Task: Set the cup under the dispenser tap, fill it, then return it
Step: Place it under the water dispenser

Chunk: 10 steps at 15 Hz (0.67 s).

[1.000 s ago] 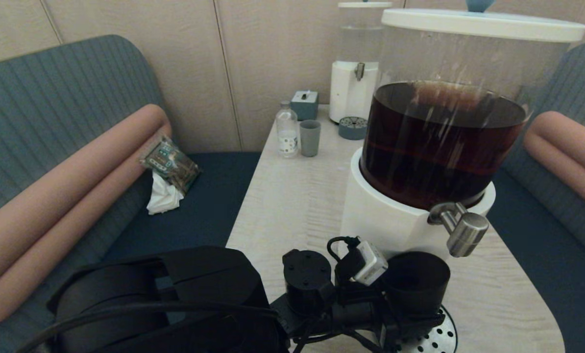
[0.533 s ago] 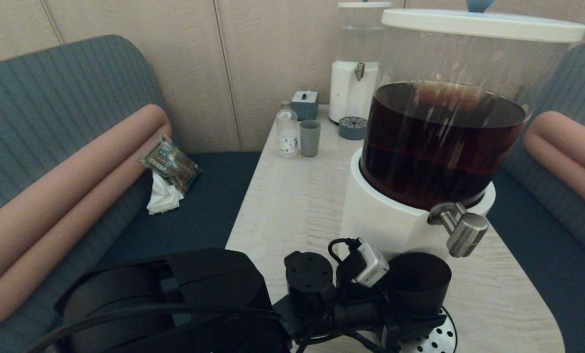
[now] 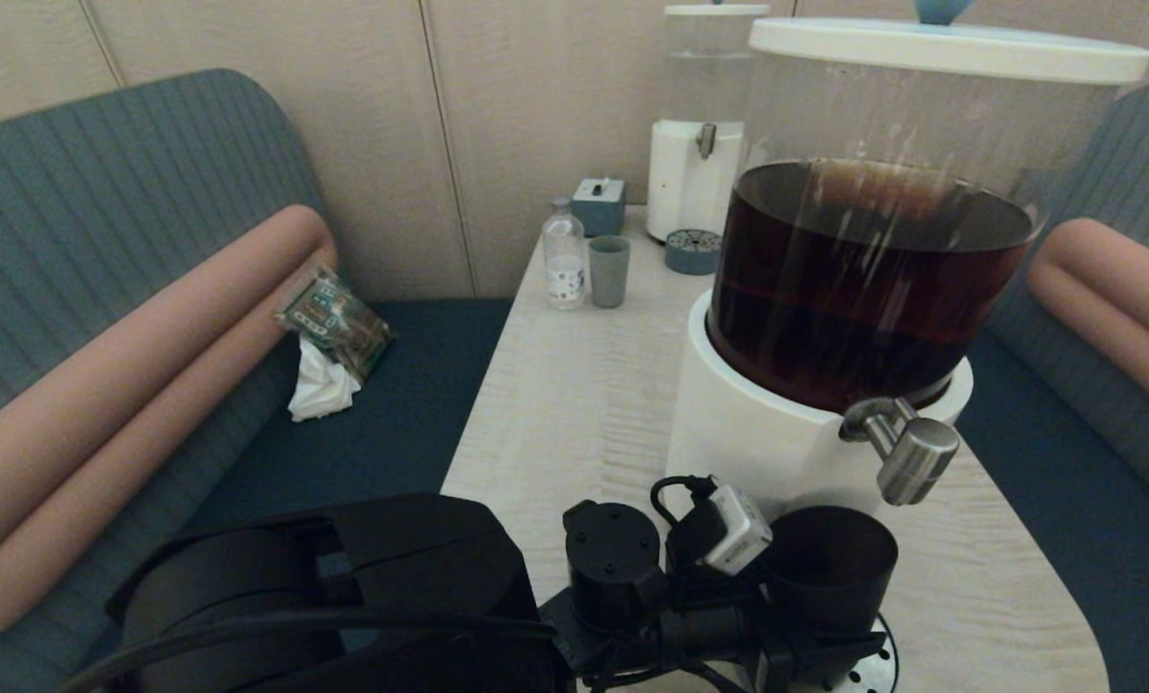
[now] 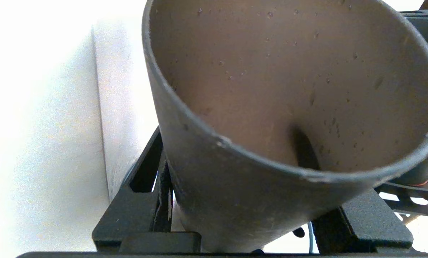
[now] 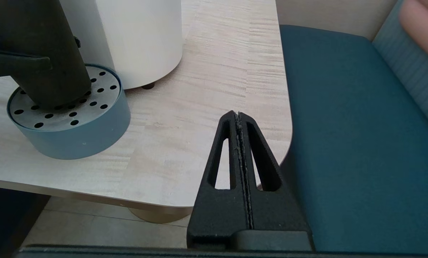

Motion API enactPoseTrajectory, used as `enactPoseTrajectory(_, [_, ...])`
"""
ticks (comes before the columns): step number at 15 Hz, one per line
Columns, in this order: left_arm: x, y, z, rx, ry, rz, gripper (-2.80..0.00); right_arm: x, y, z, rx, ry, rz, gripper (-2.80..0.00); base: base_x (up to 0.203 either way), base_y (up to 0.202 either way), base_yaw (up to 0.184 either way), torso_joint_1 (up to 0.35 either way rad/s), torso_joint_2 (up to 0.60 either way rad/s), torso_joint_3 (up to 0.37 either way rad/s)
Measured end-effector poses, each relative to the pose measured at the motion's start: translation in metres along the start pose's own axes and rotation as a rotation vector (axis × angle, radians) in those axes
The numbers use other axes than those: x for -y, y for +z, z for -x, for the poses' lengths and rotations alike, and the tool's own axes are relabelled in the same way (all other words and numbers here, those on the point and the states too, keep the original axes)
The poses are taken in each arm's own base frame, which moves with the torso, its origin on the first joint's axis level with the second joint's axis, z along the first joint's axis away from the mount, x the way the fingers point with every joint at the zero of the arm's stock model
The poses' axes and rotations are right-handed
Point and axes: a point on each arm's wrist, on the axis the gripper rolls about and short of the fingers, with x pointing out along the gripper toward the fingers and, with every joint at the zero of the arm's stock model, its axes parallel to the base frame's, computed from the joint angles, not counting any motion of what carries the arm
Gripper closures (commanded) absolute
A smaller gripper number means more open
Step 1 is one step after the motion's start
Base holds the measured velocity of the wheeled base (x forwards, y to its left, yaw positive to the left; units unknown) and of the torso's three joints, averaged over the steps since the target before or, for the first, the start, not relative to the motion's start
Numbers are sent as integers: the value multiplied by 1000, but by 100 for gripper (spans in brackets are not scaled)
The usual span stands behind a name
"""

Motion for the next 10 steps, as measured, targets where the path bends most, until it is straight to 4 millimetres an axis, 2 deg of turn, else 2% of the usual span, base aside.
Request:
enactPoseTrajectory(5, [2,-1,-1,-3,-4,3,0,0,0,0,0,0,0,0,0,0,0,0,0,0])
enactPoseTrajectory(6, [3,-1,0,-6,-4,4,-169,0,0,0,0,0,0,0,0,0,0,0,0,0])
enactPoseTrajectory(7, [3,-2,0,-9,-6,6,-280,0,0,0,0,-1,1,0,0,0,0,0,0,0])
enactPoseTrajectory(10, [4,-5,-1,-18,-6,18,-280,0,0,0,0,0,0,0,0,0,0,0,0,0])
